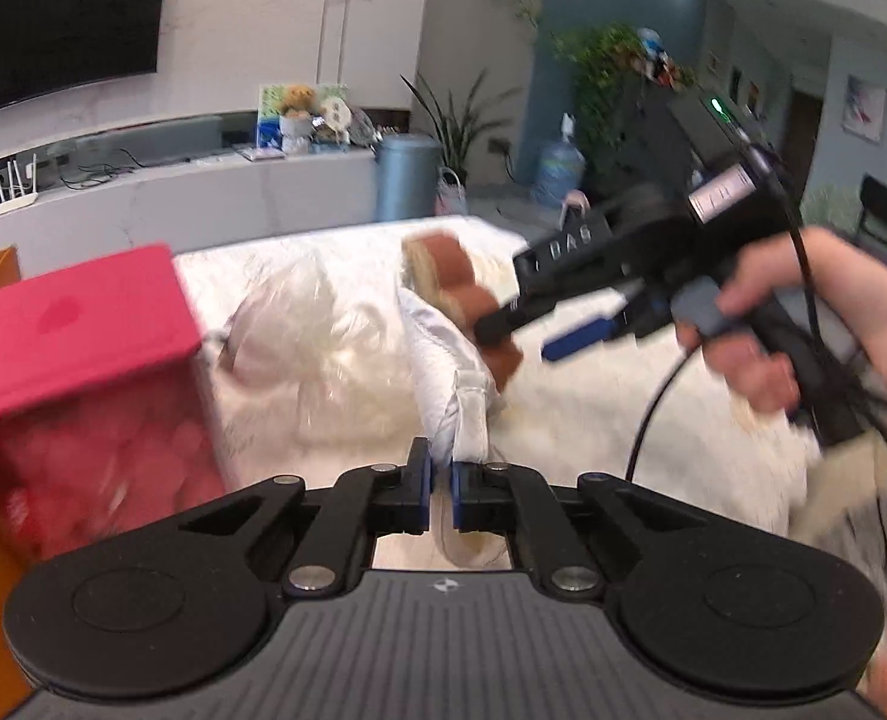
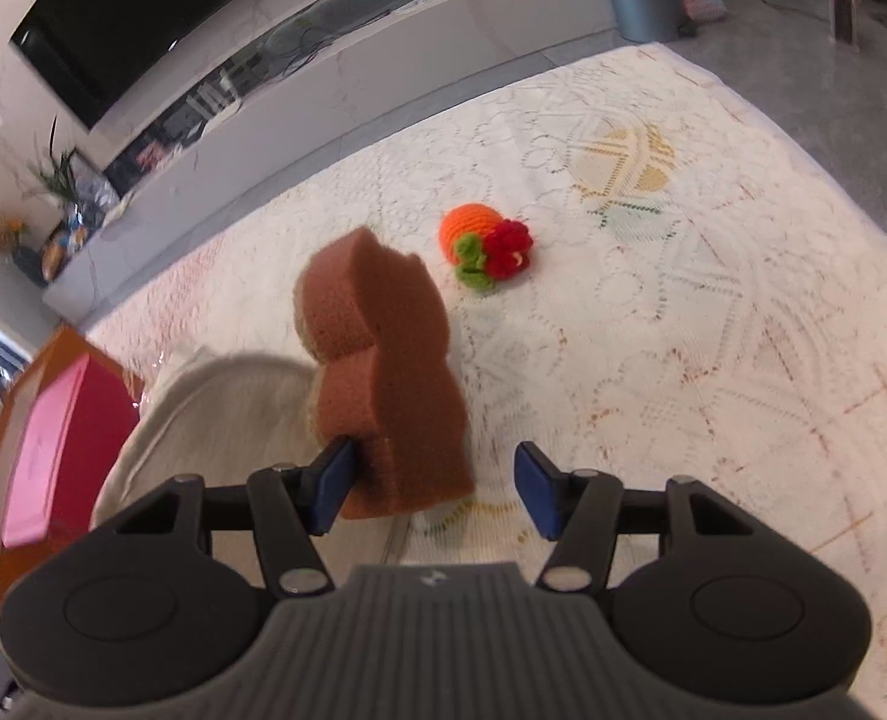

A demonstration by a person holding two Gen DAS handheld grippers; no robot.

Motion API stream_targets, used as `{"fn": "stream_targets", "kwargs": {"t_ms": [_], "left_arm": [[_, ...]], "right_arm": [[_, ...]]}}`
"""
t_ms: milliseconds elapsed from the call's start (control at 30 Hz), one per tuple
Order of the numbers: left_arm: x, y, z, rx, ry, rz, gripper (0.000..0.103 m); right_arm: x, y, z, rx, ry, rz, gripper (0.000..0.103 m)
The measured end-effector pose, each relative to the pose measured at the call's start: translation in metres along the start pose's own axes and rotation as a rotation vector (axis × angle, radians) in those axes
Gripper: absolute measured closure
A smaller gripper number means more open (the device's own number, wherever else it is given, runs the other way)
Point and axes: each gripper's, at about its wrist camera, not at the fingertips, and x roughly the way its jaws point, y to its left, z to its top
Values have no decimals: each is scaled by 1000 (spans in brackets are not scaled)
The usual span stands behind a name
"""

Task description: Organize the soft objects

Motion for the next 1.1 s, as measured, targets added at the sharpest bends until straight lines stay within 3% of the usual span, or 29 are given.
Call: {"fn": "stream_targets", "kwargs": {"t_ms": [133, 167, 233, 433, 600, 800, 867, 1100], "left_arm": [[4, 17, -19, -93, 22, -65, 88], [6, 21, -21, -124, 23, -76, 69], [13, 25, -24, -159, 19, -78, 44], [25, 21, -23, -157, -24, -84, 29], [32, 14, -29, -201, -6, -73, 31], [26, 17, -38, -229, 50, -63, 66], [21, 21, -36, -226, 62, -62, 77], [3, 23, -40, -227, 27, -63, 87]], "right_arm": [[3, 8, -4, -35, 7, -2, 43], [5, 9, -5, -39, 11, 3, 42], [9, 10, -5, -39, 19, 12, 40], [14, 14, -5, -43, 30, 18, 37], [23, 15, -3, -17, 46, 36, 36], [25, 27, -3, -84, 4, 5, 37], [29, 29, -2, -102, -4, 18, 43], [19, 34, -4, -119, -28, 35, 69]]}}
